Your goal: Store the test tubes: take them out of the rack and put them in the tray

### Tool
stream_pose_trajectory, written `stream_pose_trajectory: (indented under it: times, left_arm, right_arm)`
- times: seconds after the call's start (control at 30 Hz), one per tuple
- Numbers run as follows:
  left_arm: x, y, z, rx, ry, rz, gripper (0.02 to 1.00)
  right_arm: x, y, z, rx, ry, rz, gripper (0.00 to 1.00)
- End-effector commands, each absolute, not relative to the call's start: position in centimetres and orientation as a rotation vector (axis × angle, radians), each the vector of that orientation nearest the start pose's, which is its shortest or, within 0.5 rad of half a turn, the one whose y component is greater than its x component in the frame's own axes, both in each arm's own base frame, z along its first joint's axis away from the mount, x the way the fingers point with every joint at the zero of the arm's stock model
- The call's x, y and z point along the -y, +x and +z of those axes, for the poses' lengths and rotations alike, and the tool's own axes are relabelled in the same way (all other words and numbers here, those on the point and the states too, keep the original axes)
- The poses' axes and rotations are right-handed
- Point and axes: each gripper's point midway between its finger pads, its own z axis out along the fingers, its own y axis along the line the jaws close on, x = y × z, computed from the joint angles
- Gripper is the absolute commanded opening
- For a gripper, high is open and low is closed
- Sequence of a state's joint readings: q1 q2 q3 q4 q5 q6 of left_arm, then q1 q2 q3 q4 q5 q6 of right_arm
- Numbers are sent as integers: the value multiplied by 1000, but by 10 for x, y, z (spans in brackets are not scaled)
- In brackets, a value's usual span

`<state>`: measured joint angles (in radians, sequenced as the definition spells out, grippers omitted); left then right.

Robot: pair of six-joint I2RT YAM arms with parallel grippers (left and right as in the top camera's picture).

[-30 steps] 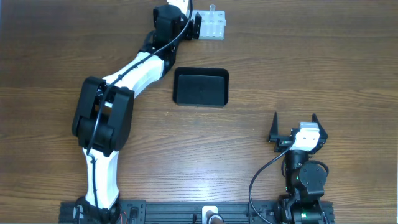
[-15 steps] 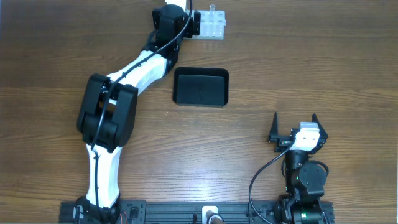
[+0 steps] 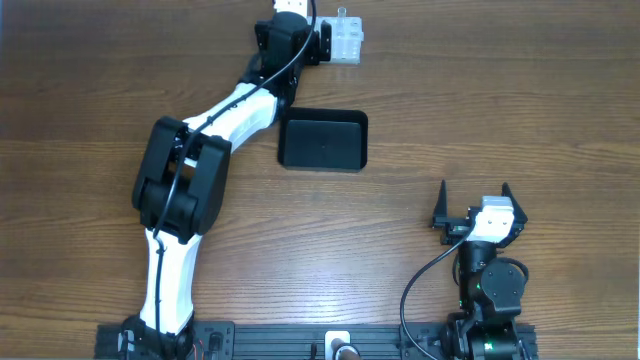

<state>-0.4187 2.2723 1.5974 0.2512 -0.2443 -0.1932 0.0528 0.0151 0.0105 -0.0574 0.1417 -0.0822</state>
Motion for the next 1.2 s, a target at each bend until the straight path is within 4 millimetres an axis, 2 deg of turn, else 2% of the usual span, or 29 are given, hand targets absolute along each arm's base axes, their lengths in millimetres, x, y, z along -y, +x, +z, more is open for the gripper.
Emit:
stream_pose_trajectory:
  times: [0.03,0.4,0.67,0.93,1.2]
  left_arm:
    - [222,606,116,-1965,29,-161,998]
    - [220,607,116,-1959,19,-149,991]
    - [225,605,117,-1955,22,-145,853]
    - [230,603,118,-1954,29,-149,827]
    - [230,602,117,-1954,26,-143,665]
  right_arm:
    - [14,246,159,-1639,9,-152,987]
    - [14,246,159,-1639,9,-152,991]
    - [14,246,159,-1639,9,-152,993]
    - [14,246,159,-1639,9,-152,991]
    - [14,246,159,-1639,9,-152,993]
